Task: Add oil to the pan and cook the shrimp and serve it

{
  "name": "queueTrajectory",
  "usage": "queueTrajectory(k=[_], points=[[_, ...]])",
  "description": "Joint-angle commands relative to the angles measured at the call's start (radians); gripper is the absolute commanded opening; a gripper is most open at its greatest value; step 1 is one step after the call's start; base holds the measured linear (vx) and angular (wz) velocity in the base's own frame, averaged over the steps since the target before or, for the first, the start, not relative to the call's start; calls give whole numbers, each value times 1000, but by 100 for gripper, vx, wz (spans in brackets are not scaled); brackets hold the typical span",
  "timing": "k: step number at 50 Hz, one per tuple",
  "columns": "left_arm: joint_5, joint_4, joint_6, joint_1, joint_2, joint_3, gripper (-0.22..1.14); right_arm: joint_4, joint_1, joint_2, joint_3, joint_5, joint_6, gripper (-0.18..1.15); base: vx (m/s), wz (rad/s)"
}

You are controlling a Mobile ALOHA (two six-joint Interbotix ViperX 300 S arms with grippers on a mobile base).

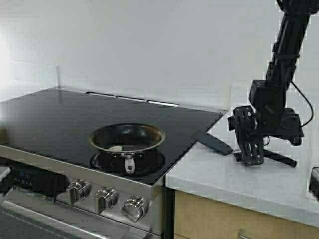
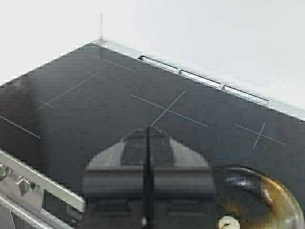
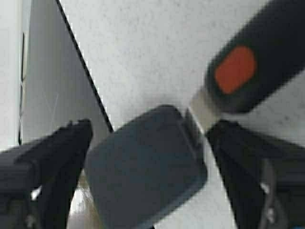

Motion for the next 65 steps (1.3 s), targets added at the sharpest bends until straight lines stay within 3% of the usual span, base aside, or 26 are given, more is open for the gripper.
queueTrajectory(k=[1,41,65], points=[[-5,0,-2,2,5,-12,3,20,-5,-2,-6,35,-6,104,0,0],[-5,-2,-2,0,5,-11,3,43,-58,72,-74,40,-8,104,0,0],[-5,-2,0,2,5,-12,3,43,-63,72,-89,178,11,102,0,0]])
